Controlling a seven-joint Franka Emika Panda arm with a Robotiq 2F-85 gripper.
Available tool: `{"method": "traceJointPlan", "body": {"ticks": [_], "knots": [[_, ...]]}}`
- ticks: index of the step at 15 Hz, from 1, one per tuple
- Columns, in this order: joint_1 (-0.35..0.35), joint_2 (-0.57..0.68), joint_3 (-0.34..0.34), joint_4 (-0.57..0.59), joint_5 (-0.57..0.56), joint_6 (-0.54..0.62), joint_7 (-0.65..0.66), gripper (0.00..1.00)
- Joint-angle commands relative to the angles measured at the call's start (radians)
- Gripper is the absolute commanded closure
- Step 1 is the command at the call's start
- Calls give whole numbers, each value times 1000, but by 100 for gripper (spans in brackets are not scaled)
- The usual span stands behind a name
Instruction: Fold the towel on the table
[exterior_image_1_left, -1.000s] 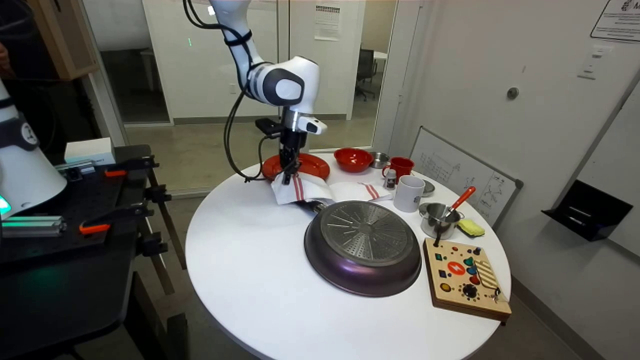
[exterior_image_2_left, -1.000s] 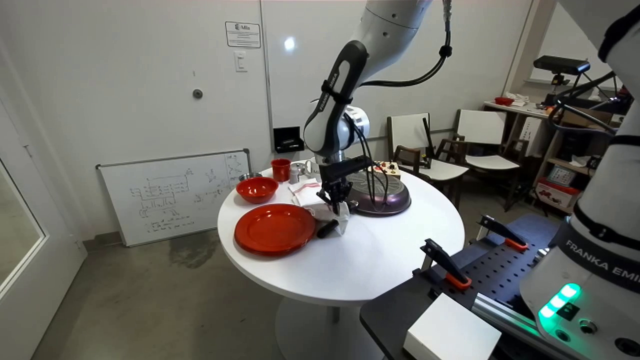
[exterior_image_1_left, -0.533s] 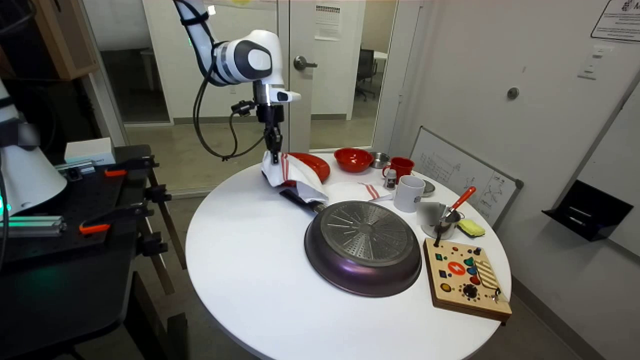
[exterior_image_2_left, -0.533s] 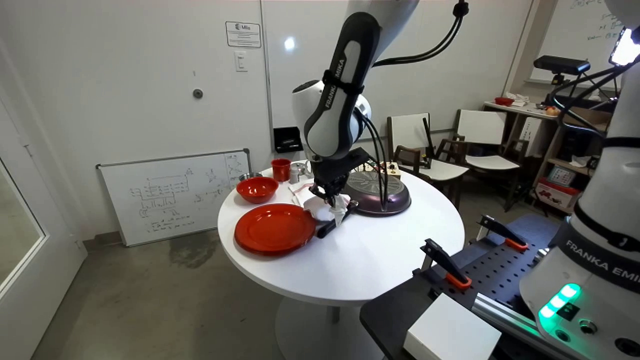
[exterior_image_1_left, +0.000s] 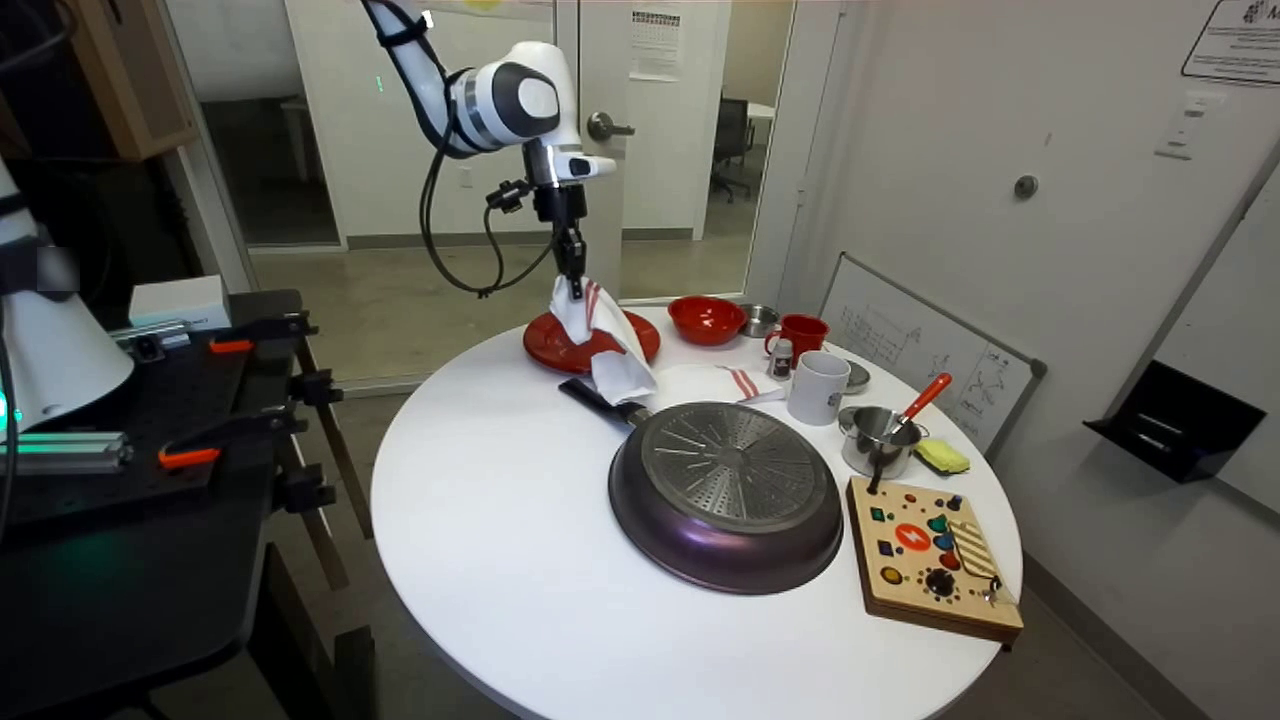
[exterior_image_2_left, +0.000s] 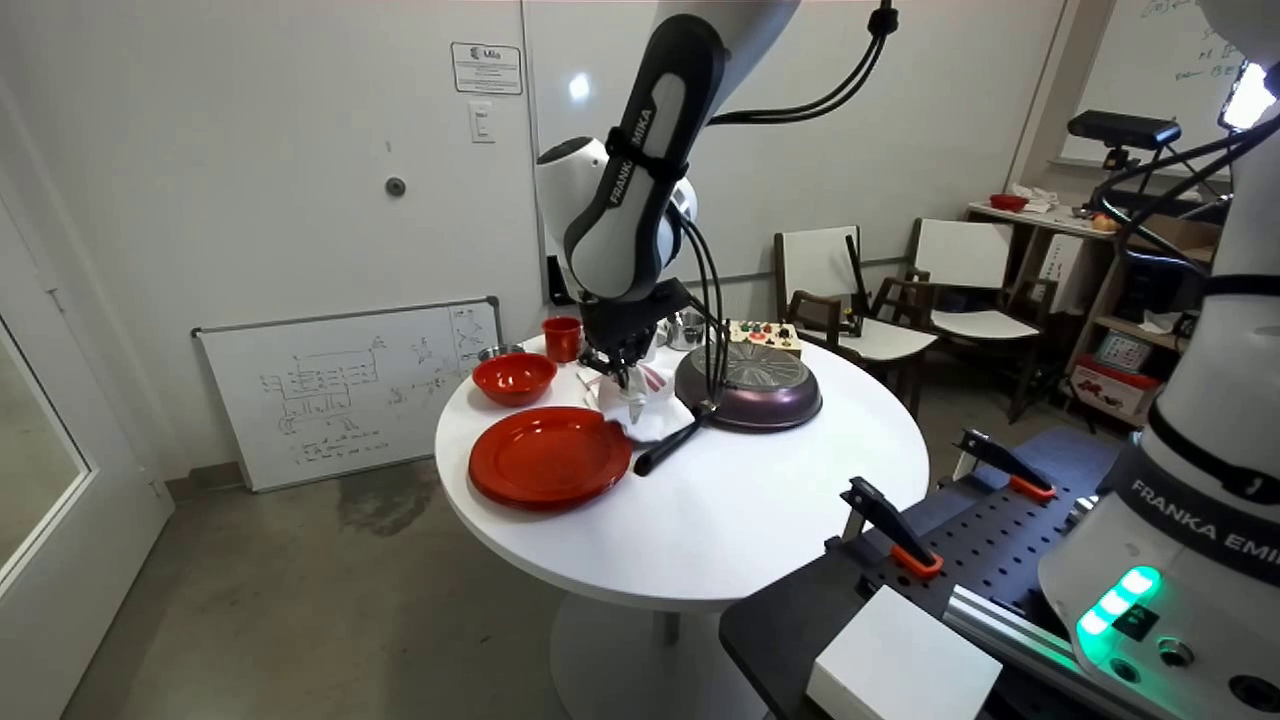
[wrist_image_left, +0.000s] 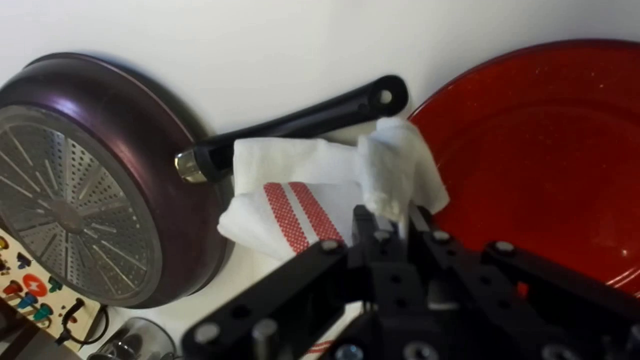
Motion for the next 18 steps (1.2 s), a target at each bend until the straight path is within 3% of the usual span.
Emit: {"method": "traceJointPlan", "body": {"ticks": [1,14,18], "knots": [[-13,96,5,172,-33,-82,23,93],[-100,352,55,625,-15,-360,-34,95],[-139,426,74,771,13,-497,-36,95]]}}
